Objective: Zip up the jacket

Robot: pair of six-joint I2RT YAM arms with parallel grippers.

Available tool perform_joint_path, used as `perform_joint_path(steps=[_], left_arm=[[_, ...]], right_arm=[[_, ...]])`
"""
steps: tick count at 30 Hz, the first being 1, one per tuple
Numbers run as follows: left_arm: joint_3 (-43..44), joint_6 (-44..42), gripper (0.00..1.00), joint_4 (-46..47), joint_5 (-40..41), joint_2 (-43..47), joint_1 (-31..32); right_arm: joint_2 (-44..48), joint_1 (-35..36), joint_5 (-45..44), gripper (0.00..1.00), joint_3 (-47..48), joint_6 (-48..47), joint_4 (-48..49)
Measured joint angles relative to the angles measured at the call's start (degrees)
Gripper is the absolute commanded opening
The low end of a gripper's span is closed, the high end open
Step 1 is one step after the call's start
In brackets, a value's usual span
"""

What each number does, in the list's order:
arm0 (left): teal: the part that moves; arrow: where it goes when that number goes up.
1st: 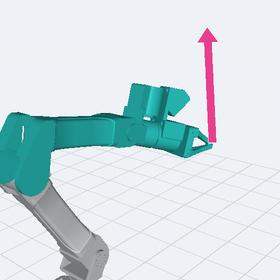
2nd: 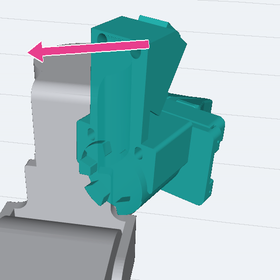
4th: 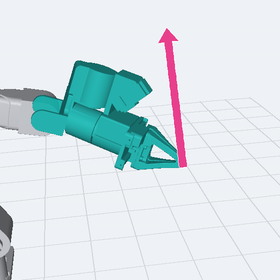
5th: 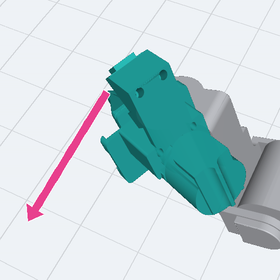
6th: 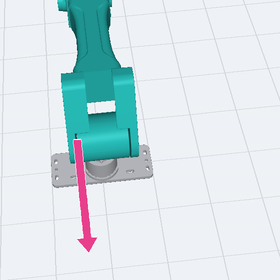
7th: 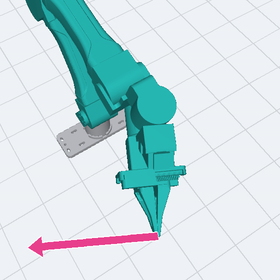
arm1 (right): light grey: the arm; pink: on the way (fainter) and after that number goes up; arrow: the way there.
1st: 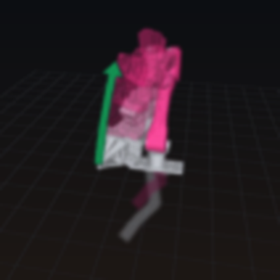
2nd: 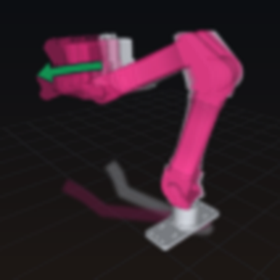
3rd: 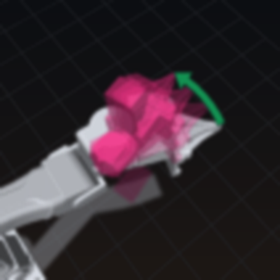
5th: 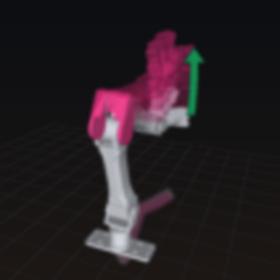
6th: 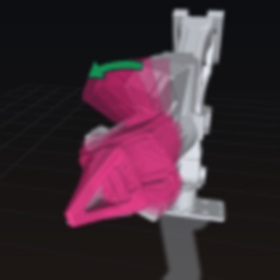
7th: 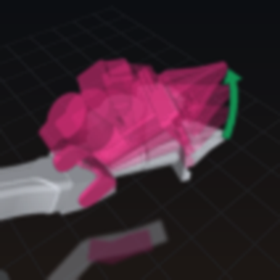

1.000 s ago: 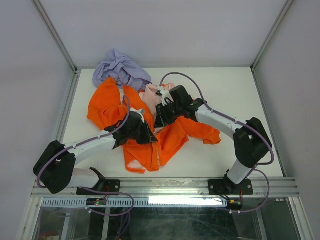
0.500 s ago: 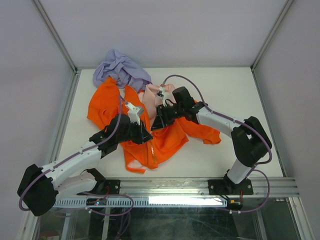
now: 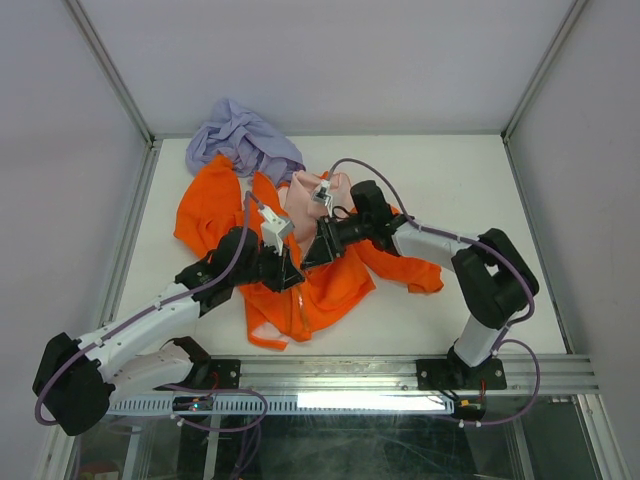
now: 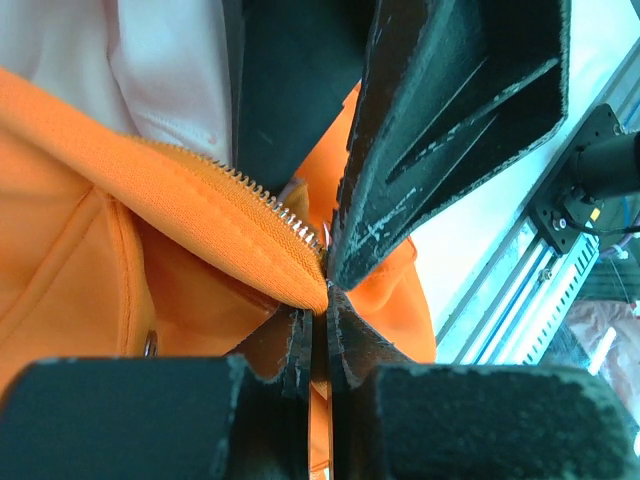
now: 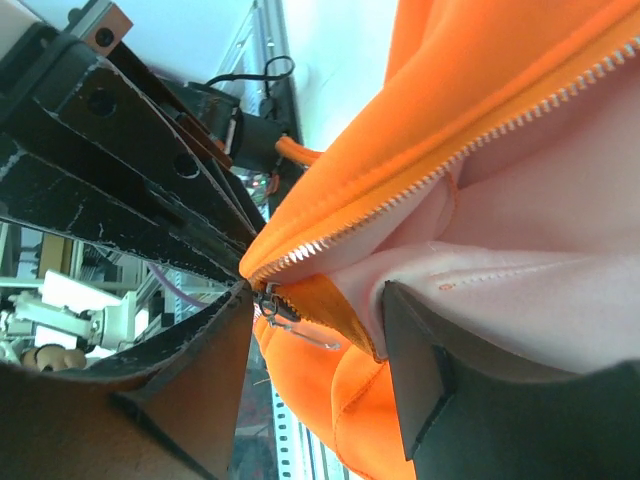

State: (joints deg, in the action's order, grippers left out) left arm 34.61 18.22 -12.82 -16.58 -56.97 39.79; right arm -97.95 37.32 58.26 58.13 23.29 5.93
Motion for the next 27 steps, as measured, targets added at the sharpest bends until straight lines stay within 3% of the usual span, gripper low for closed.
perform_joint_path(steps=[6,11,14,18,27], left_arm=[[2.45,-3.45,0.0,-1.64,-0.7,0.04,0.0],[3.3,-4.31,0.0,-2.49,-0.92,0.04,0.0],[3.52,-4.28,0.0,-2.62,-0.98,-0.02,0.0],[3.69,-4.2,0.0,-2.62,-1.27,-0.31,0.0],[6.82,-0.81,0.0,-5.49,-2.62,-2.03,-0.7]], right_arm=[[-0.59,0.11,6.73,0.44,-0.24,2.49,6.38],[-0.59,0.04,9.25,0.43,-0.26,3.65,8.52],[-0.13,-0.26,8.61,0.48,-0.74,3.45,8.44],[5.49,-1.73,4.94,0.5,-3.85,2.16,5.92],[25.4,-0.81,-14.45,0.44,-10.99,-13.14,2.23]])
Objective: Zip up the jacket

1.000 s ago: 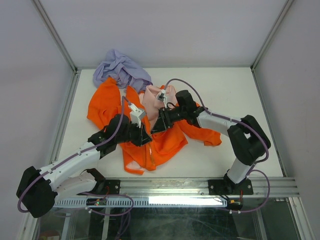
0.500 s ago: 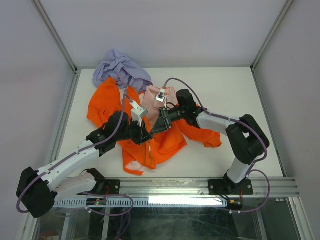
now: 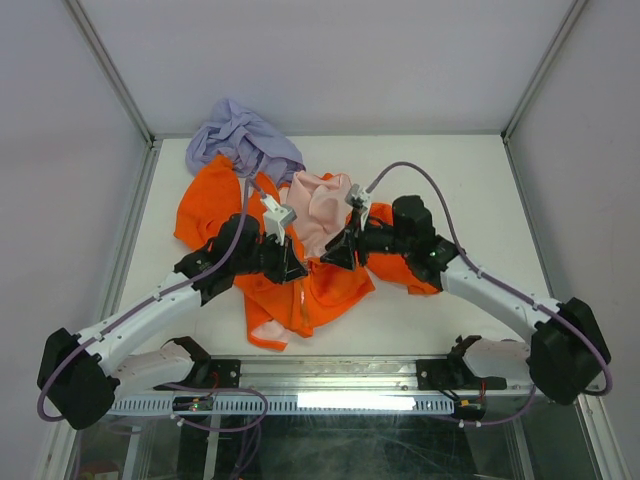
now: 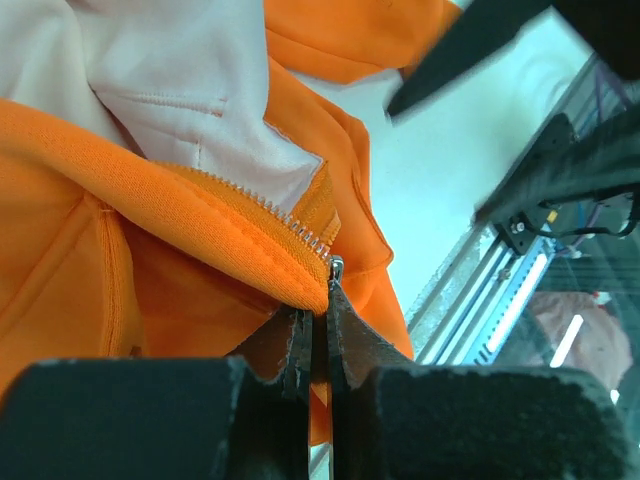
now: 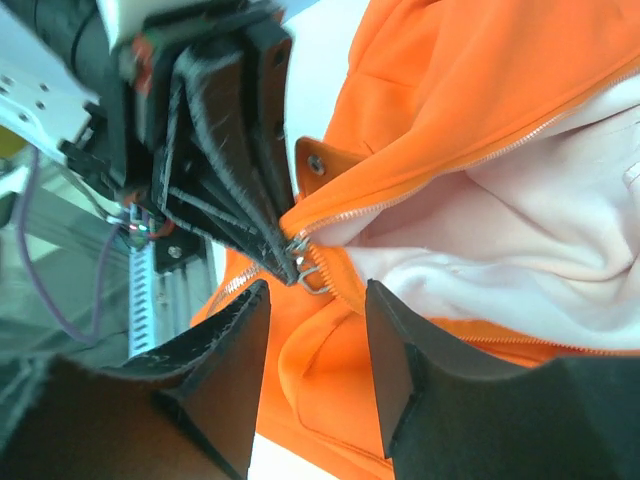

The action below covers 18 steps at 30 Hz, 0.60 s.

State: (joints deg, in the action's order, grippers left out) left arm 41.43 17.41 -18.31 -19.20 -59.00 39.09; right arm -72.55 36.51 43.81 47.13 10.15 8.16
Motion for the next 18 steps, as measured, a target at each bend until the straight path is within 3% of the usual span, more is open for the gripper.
perform_joint_path(steps=[6,18], left_arm=[[2.47,3.23,0.0,-1.05,-5.44,-3.32,-2.47],[5.99,3.39,0.0,-3.3,-12.61,-4.04,-3.19]], right_arm=[[8.87,10.12,-12.07,0.29,-11.85,-11.67,4.63],[6.99,16.33,-24.35,0.33,-17.03,-19.96,14.97]])
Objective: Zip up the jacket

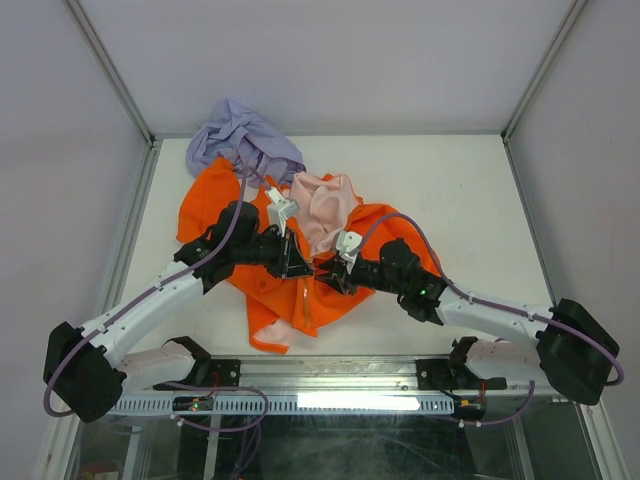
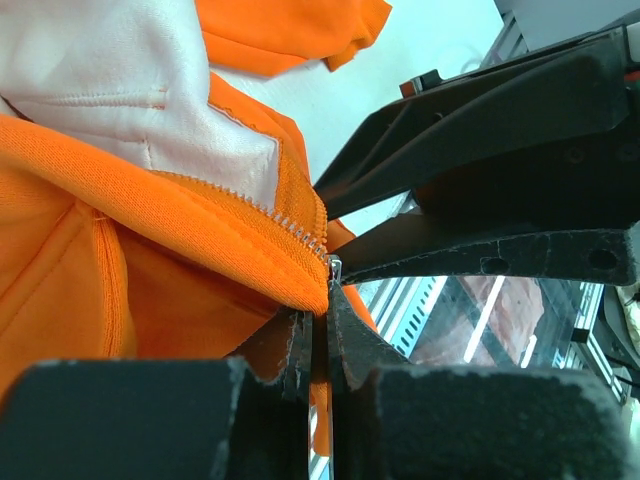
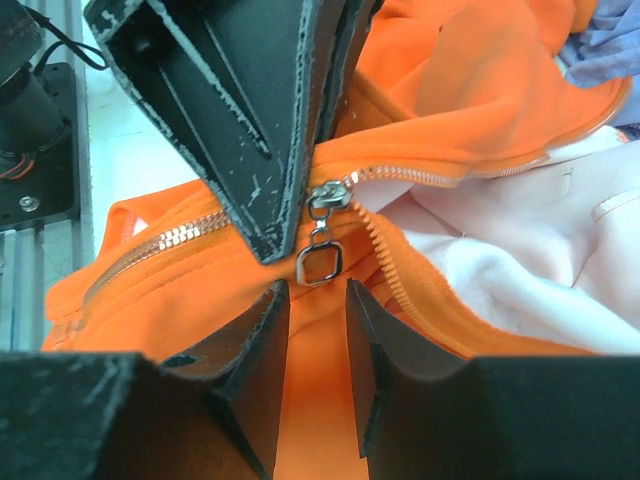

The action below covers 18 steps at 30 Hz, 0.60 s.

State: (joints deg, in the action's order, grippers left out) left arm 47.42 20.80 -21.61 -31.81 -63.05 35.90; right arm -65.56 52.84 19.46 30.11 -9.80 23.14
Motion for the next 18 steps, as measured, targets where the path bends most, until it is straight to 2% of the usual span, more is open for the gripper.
perform_joint_path(steps=[13,18], left_arm=[[0.96,-0.33,0.0,-1.62,-1.81,-0.81,-0.02],[1.22,-0.24,0.0,-1.73,-2.54,-1.55,-0.17]], right_arm=[[-1.64,1.03,-0.85,0.37,0.09,-1.4,3.13],[-1.64,1.4,-1.44,0.27,0.09,-2.14,2.91]])
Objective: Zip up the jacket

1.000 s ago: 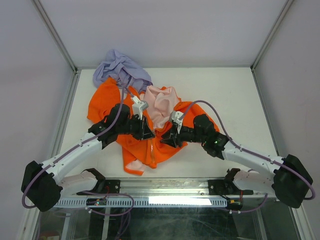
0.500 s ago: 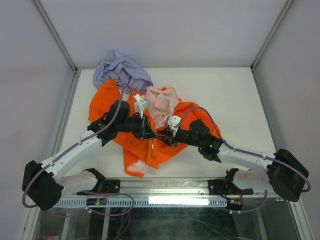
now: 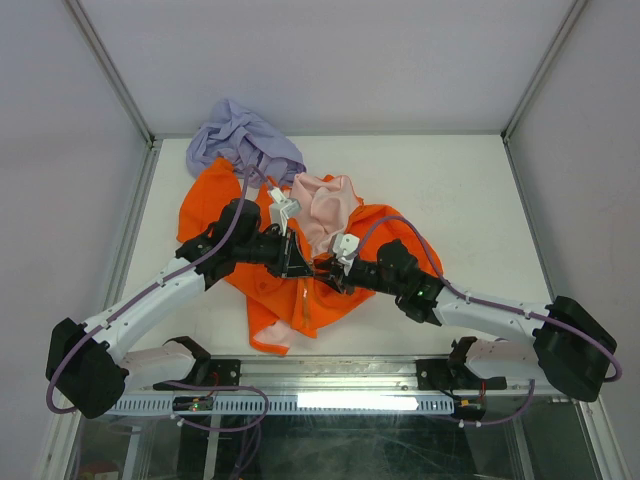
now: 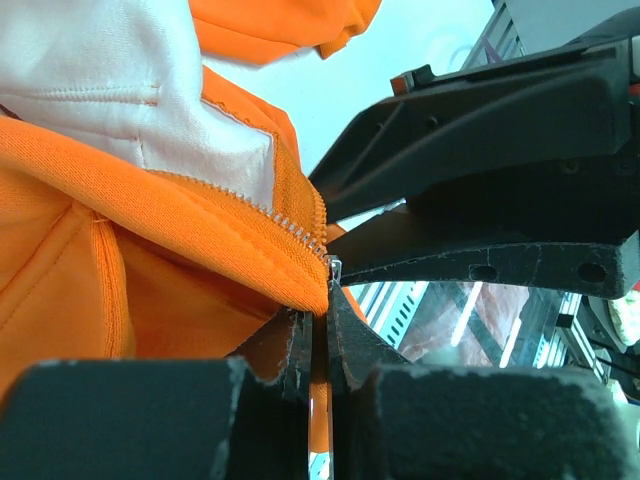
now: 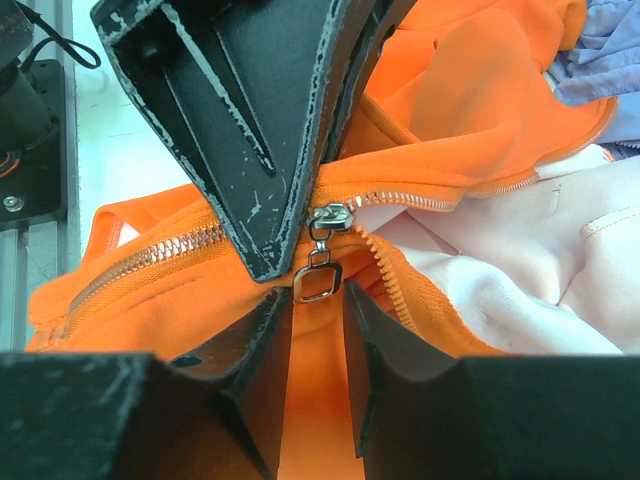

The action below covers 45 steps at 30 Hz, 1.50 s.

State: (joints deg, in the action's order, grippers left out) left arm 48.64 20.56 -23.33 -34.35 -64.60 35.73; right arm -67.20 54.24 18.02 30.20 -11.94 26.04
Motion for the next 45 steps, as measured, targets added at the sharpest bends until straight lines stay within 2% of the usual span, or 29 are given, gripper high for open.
perform_joint_path(steps=[8,19,32,42,45], left_arm=[[0.57,0.09,0.0,-0.28,-0.04,-0.04,-0.2],[0.92,0.07,0.0,-2.23,0.0,-0.04,-0.2],[1.27,-0.33,0.0,-3.39,-0.28,-0.04,-0.2],[1.27,-3.74,0.0,-6.03,-1.99,-0.04,-0.2],[1.51,-5.64,0.0,-8.02,-2.75,-0.04,-0.2]], right_arm=[[1.38,0.79,-3.74,0.15,-0.02,-1.7,-0.33],[5.16,0.76,-6.43,0.12,-0.04,-2.75,0.74],[1.53,0.7,-1.97,0.3,0.35,-2.69,-0.31],[-2.03,-0.13,3.15,0.4,3.32,-4.57,-3.41],[-2.8,-0.44,5.64,0.4,4.81,-5.66,-5.75]])
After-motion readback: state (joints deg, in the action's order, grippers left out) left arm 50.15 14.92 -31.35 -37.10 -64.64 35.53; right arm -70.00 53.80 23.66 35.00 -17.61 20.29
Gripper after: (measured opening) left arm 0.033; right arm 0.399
